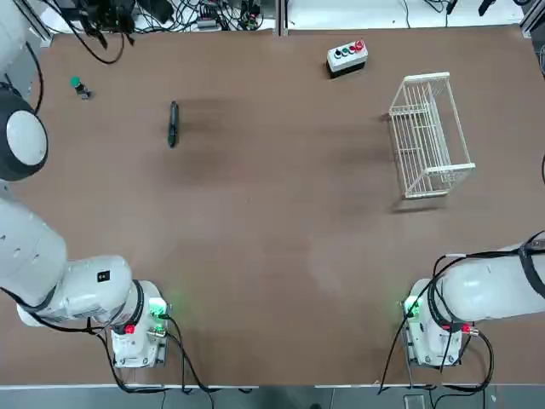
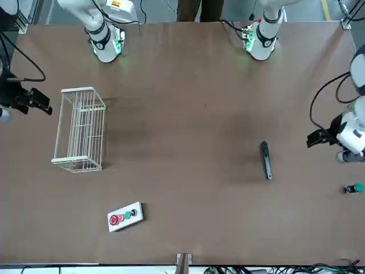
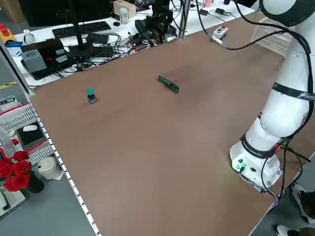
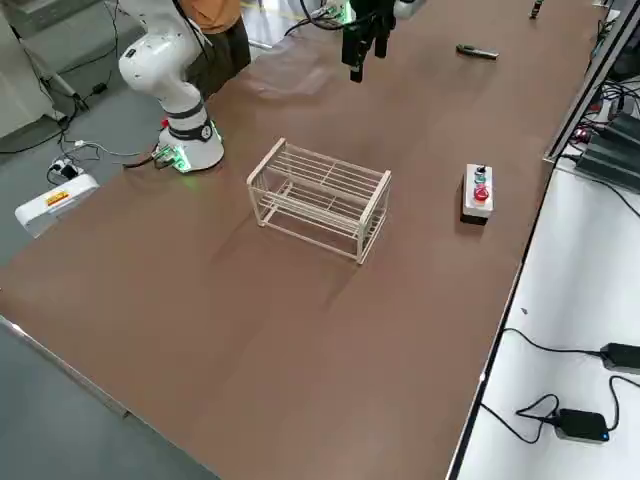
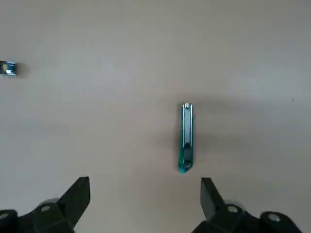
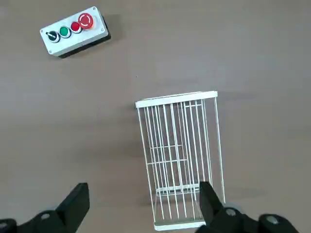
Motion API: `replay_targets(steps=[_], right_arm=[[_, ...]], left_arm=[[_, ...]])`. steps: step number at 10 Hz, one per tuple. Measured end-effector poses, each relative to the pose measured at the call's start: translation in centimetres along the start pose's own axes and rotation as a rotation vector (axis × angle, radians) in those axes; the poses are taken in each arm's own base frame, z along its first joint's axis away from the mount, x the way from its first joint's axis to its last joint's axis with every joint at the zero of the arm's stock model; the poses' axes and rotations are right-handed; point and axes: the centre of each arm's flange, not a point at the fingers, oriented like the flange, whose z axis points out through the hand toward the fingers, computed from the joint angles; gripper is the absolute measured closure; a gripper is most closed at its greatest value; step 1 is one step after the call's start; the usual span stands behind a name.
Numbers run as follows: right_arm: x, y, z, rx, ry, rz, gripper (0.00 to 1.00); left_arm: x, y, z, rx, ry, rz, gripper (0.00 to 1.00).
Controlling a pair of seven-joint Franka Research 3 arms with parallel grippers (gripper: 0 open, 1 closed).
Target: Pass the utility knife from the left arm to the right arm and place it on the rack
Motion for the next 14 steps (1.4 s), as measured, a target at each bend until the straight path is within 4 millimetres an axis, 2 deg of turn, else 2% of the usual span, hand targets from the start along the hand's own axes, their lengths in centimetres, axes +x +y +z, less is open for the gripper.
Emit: replay_targets(steps=[2,4,7,9,11,14], right_arm=[[0.0,0.0,0.0,0.000,0.000,0.000,0.00],[0.1,0.0,0.0,0.000,0.005,0.000,0.00],[0.1,-0.3,0.0,0.000,0.005,-0.004,0.00],[0.1,-0.4,0.0,0.000,0.005,-0.006,0.00],[0.1,-0.4,0.0,0.000,0.007,-0.006,0.00],[0.1,-0.7,0.0,0.001,0.010,-0.012,0.00]], left_arm=[[-1.1,3.8,5.6,-0.010,0.001,-0.058,0.00],[-1.0,5.9,11.2,-0.020,-0.025,-0.076,0.00],[-0.3,6.9,17.7,-0.039,-0.023,-0.089,0.01],[-0.2,7.0,21.7,0.018,-0.009,-0.066,0.04],[-0.3,7.0,24.6,0.056,0.005,-0.056,0.09],[0.0,6.8,26.3,0.040,0.024,-0.080,0.15]])
